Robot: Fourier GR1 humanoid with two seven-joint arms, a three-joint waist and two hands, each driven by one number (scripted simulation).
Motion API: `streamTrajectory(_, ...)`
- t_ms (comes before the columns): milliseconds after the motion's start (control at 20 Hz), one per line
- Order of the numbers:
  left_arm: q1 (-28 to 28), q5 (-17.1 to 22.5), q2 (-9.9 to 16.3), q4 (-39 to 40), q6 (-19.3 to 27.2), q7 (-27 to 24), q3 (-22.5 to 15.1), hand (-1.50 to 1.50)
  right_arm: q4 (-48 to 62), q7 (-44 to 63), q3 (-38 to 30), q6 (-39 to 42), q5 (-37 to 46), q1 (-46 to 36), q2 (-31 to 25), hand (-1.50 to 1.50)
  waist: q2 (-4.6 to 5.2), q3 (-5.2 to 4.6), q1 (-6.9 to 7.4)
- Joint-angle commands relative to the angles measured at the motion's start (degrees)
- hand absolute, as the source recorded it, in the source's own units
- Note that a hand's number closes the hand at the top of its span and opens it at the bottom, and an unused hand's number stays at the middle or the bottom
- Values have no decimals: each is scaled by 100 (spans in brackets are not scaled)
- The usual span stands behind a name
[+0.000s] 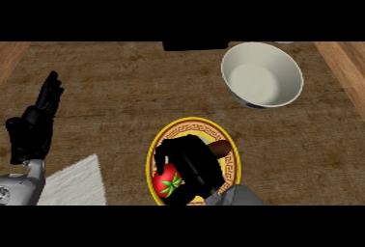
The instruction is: Pick the tomato from the plate and place it in the bowl
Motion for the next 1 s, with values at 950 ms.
streamTrajectory(950, -467, -282, -389, 182, -289, -76, 62, 0, -326, 255, -3657, -549, -516, -807, -788, 150, 217, 19, 381)
